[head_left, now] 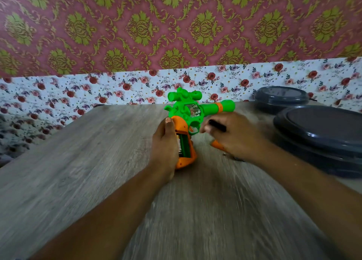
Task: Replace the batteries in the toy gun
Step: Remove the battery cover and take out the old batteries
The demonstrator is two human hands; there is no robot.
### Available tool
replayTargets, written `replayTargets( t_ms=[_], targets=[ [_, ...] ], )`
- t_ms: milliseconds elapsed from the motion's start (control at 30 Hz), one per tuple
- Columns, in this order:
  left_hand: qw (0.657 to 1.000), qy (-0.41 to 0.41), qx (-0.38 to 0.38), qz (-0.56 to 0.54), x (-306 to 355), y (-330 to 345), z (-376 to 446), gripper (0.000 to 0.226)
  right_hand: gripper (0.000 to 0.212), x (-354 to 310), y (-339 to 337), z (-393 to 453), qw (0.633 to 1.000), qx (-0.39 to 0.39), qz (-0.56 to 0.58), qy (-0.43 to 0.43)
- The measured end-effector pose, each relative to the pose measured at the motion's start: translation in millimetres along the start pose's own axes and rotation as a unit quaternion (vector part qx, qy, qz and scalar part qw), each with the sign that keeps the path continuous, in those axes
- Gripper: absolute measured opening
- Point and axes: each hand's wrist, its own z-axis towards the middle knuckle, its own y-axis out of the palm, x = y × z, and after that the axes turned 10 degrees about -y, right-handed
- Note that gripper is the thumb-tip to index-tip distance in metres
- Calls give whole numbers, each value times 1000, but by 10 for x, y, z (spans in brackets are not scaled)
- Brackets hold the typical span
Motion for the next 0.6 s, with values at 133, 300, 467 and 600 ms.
replayTargets(
  t_ms=[133, 300, 467, 600],
  targets=[
    [999, 14, 22, 24, -20, 15, 8, 32, 22, -82, 295, 41, 999, -22, 0, -48],
    [999, 31, 14, 43, 5, 11, -55, 40, 27, -51, 392, 53, 999, -12, -27, -39],
    [998, 41, 9, 50, 8, 18, -60, 45, 21, -56, 399, 71, 999, 0, -10, -49],
    [997, 48, -2, 52, -1, 18, -53, 45, 17, -59, 392, 95, 999, 4, -5, -43]
  ],
)
